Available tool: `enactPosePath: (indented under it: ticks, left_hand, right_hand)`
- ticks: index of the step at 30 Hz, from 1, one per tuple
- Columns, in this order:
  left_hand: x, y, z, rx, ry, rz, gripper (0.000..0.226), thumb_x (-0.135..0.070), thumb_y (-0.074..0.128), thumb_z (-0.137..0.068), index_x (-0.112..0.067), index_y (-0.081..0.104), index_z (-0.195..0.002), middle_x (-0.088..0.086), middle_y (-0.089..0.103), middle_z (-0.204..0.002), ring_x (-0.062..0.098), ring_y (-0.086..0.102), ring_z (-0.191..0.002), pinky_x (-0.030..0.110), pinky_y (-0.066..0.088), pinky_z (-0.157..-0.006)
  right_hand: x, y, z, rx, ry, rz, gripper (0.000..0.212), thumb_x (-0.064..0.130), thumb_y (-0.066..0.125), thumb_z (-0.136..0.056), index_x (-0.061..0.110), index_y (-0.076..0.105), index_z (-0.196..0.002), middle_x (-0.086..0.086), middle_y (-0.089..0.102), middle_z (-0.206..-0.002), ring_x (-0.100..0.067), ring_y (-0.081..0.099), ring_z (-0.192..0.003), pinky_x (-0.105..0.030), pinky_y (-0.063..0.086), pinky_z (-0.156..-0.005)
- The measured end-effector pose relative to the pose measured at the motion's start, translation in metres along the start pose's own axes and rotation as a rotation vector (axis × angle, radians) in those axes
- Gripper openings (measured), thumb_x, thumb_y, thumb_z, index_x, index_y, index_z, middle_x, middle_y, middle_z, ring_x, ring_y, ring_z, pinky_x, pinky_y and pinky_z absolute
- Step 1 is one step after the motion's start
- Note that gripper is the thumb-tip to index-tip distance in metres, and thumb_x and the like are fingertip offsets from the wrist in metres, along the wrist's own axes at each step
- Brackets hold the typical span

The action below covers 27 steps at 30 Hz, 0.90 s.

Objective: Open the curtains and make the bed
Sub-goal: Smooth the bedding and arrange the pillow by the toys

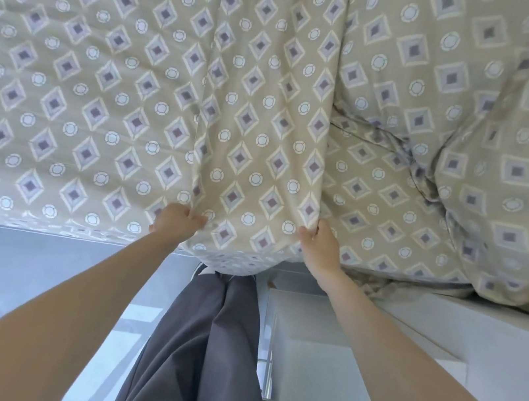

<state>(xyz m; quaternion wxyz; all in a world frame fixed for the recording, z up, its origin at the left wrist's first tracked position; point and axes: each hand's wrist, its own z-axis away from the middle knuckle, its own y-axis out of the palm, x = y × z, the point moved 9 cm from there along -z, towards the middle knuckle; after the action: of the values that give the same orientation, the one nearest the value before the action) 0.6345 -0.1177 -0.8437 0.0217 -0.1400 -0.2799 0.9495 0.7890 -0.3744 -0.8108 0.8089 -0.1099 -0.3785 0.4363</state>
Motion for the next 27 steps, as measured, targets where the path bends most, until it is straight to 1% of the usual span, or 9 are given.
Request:
enactPosePath:
  ticks: [5,8,10,11,13,16,19,23,27]
  left_hand:
    - [0.012,-0.005,0.020,-0.013,-0.007,0.028,0.032,-0.042,0.069,-0.082,-0.010,0.069,-0.082,0.005,0.056,-0.070,0.030,0.060,-0.088,0.028,0.039,-0.068]
    - [0.023,0.002,0.026,0.001,-0.058,0.013,0.046,-0.041,0.071,-0.081,0.003,0.067,-0.095,0.003,0.046,-0.060,0.025,0.052,-0.076,0.027,0.036,-0.058]
    - [0.028,0.010,0.021,0.014,-0.060,-0.053,0.039,-0.046,0.069,-0.081,-0.008,0.067,-0.087,0.005,0.056,-0.070,0.028,0.059,-0.087,0.030,0.046,-0.075]
    - [0.028,0.011,0.018,0.008,-0.062,-0.082,0.037,-0.048,0.066,-0.082,-0.012,0.065,-0.089,0.006,0.062,-0.081,0.030,0.061,-0.095,0.035,0.048,-0.087]
    - [0.023,0.011,0.016,-0.023,-0.062,-0.168,0.042,-0.049,0.058,-0.086,-0.011,0.061,-0.104,0.010,0.065,-0.102,0.031,0.058,-0.105,0.042,0.046,-0.096]
    - [0.012,0.005,0.021,-0.151,-0.060,-0.194,0.051,-0.046,0.058,-0.088,-0.005,0.052,-0.118,0.014,0.059,-0.119,0.034,0.052,-0.115,0.045,0.043,-0.098]
    - [-0.001,-0.002,0.036,-0.259,-0.059,-0.110,0.059,-0.025,0.065,-0.084,0.000,0.037,-0.129,0.016,0.044,-0.131,0.035,0.042,-0.124,0.047,0.039,-0.097]
    - [-0.036,-0.013,0.046,-0.229,0.024,-0.110,0.056,-0.016,0.057,-0.086,-0.004,0.033,-0.135,0.016,0.040,-0.135,0.035,0.039,-0.126,0.047,0.036,-0.101]
    - [-0.084,-0.009,0.062,-0.110,0.227,-0.186,0.047,-0.017,0.052,-0.088,-0.014,0.039,-0.133,0.010,0.046,-0.132,0.031,0.047,-0.120,0.045,0.039,-0.100]
  right_hand:
    - [-0.003,-0.010,0.019,-0.047,-0.095,0.042,0.024,0.018,0.049,-0.095,0.009,0.035,-0.078,0.000,0.033,-0.067,-0.016,0.032,-0.059,-0.028,0.025,-0.053]
    - [-0.020,-0.002,0.022,-0.042,-0.059,0.052,0.020,0.018,0.051,-0.095,0.003,0.044,-0.083,-0.003,0.038,-0.071,-0.019,0.038,-0.064,-0.026,0.028,-0.055]
    - [-0.031,0.007,0.015,-0.028,-0.022,0.058,0.021,0.018,0.050,-0.095,-0.003,0.050,-0.094,-0.007,0.045,-0.078,-0.022,0.043,-0.072,-0.030,0.032,-0.060]
    - [-0.034,0.010,0.011,-0.017,-0.002,0.081,0.022,0.019,0.049,-0.095,-0.002,0.051,-0.098,-0.008,0.049,-0.082,-0.023,0.047,-0.076,-0.033,0.035,-0.064]
    - [-0.039,0.012,0.001,-0.007,0.039,0.171,0.018,0.024,0.046,-0.096,0.006,0.050,-0.097,-0.006,0.055,-0.089,-0.028,0.054,-0.086,-0.037,0.042,-0.077]
    - [-0.047,0.003,-0.004,-0.067,0.119,0.291,0.014,0.026,0.040,-0.098,0.014,0.046,-0.095,-0.007,0.059,-0.093,-0.031,0.057,-0.093,-0.042,0.046,-0.085]
    - [-0.057,-0.008,0.006,-0.110,0.216,0.287,0.008,0.020,0.040,-0.097,0.015,0.044,-0.102,-0.008,0.058,-0.100,-0.030,0.055,-0.094,-0.035,0.041,-0.076]
    - [-0.054,-0.025,0.023,-0.117,0.284,0.135,0.017,0.011,0.041,-0.092,0.013,0.042,-0.108,-0.011,0.055,-0.110,-0.030,0.053,-0.097,-0.037,0.043,-0.074]
    - [-0.030,-0.044,0.036,-0.084,0.156,0.291,0.031,0.011,0.045,-0.091,0.012,0.047,-0.122,-0.010,0.049,-0.123,-0.030,0.050,-0.111,-0.038,0.045,-0.083]
